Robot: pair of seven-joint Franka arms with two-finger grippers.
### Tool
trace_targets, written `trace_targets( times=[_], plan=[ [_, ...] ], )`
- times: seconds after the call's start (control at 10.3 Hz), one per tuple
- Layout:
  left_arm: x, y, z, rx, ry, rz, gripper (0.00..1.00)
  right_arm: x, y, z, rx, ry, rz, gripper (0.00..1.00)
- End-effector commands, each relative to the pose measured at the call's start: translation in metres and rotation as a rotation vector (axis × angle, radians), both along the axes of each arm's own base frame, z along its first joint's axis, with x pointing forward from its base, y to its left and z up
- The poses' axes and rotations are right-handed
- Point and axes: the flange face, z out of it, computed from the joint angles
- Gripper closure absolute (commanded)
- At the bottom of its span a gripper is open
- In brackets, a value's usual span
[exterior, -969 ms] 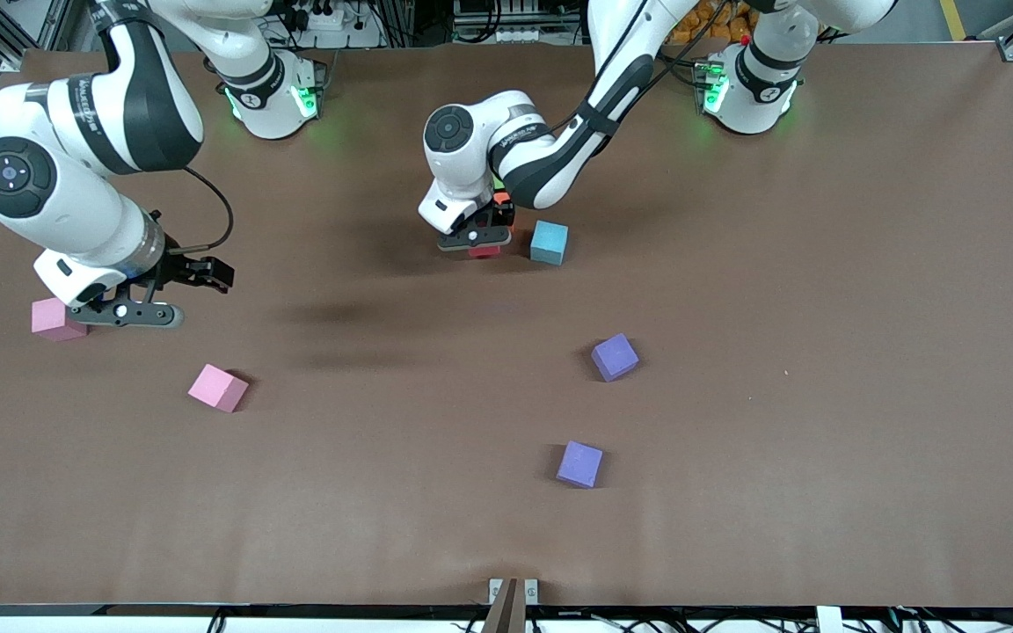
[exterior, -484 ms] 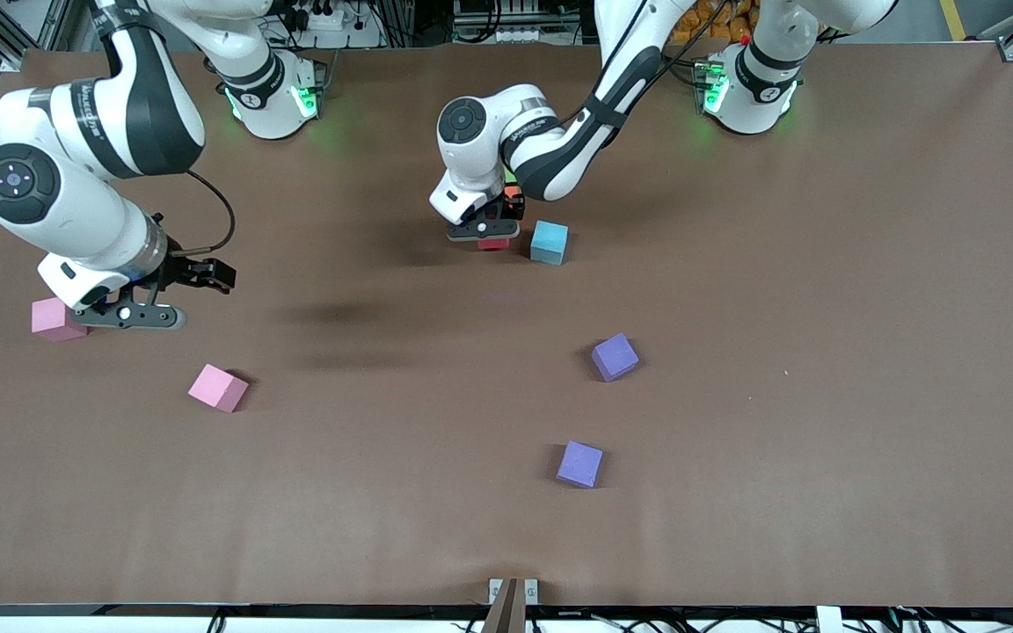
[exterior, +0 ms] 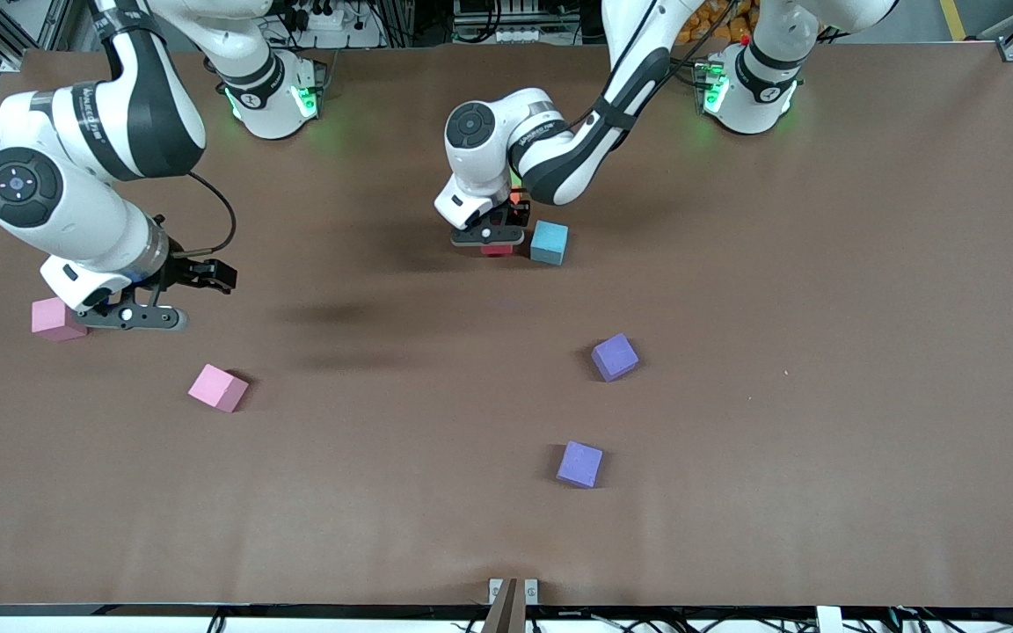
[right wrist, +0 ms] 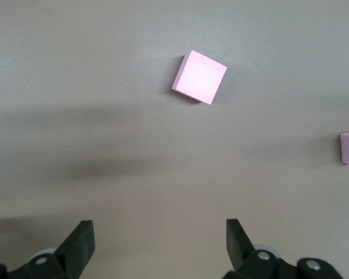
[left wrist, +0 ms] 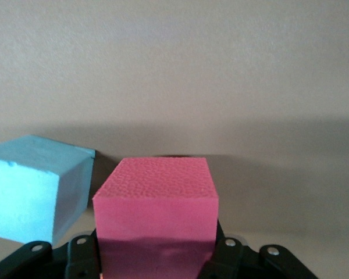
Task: Arrange blocks into number 1
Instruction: 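Lower the pink cube next to the orange cube and open the left gripper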
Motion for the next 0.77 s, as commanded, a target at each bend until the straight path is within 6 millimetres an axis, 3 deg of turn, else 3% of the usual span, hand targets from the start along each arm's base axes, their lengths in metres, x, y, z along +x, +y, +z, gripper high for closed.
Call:
trace_targets(
  times=[0.0, 0.19, 0.39, 0.68],
  plan=[
    [0.003, 0.007, 0.007, -0.010, -0.019, -0.018, 0.36, 0.000, 0.002, 0.001, 0.009, 0.006, -0.010, 0.00],
    [0.002, 0.007, 0.005, -0.018, -0.011, -0.006, 0.36, 0.007, -0.003, -0.008, 0.019, 0.011, -0.008, 0.00],
    [-0.008, 0.005, 0.000, -0.021, 0.010, -0.010, 0.36, 0.013, 0.002, 0.001, 0.021, -0.007, -0.011, 0.00],
    [-0.014, 0.011, -0.011, -0.004, 0.023, -0.014, 0.32, 0.014, -0.003, -0.003, 0.021, 0.009, -0.019, 0.00]
  ],
)
